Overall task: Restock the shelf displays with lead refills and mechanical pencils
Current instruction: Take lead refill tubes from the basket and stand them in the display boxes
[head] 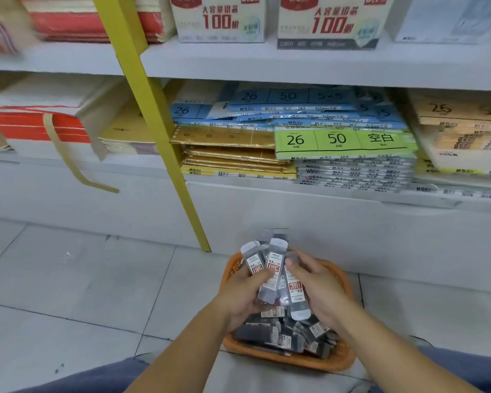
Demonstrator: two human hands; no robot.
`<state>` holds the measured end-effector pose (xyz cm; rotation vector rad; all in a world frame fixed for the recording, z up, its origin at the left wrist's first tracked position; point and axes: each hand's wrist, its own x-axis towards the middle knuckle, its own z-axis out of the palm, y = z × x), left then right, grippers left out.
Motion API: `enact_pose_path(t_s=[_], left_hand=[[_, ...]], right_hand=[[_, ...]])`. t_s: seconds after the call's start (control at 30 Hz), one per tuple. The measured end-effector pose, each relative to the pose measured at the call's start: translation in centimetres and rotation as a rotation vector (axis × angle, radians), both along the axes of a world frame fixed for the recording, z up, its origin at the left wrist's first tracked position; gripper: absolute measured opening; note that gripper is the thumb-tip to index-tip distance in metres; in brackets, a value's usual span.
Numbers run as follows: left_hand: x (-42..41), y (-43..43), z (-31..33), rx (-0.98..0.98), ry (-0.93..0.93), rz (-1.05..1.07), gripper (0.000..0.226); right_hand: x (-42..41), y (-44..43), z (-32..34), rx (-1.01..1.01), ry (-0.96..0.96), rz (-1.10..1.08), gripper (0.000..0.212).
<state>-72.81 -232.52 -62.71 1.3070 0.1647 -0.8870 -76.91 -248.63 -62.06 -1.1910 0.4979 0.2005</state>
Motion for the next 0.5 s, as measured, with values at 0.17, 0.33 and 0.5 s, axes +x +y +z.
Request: enact_pose_path(t_s=[0.17,0.33,0.5], left_hand=[[-0.1,0.1,3.0,-0.065,-0.071,0.017,0.019],[0.0,0.8,7.6,-0.080,-0.186,0.015,0.028],[0.5,1.1,13.1,-0.071,-0.322,0.028,0.025]], right_hand=[[-0.2,-0.1,3.2,-0.270,-0.052,0.025,0.020],[0.4,-0.7,8.1,-0.537,-0.155,0.132,0.024],[1.1,-1.0,13.9,-0.468,-0.290,0.226,0.036]])
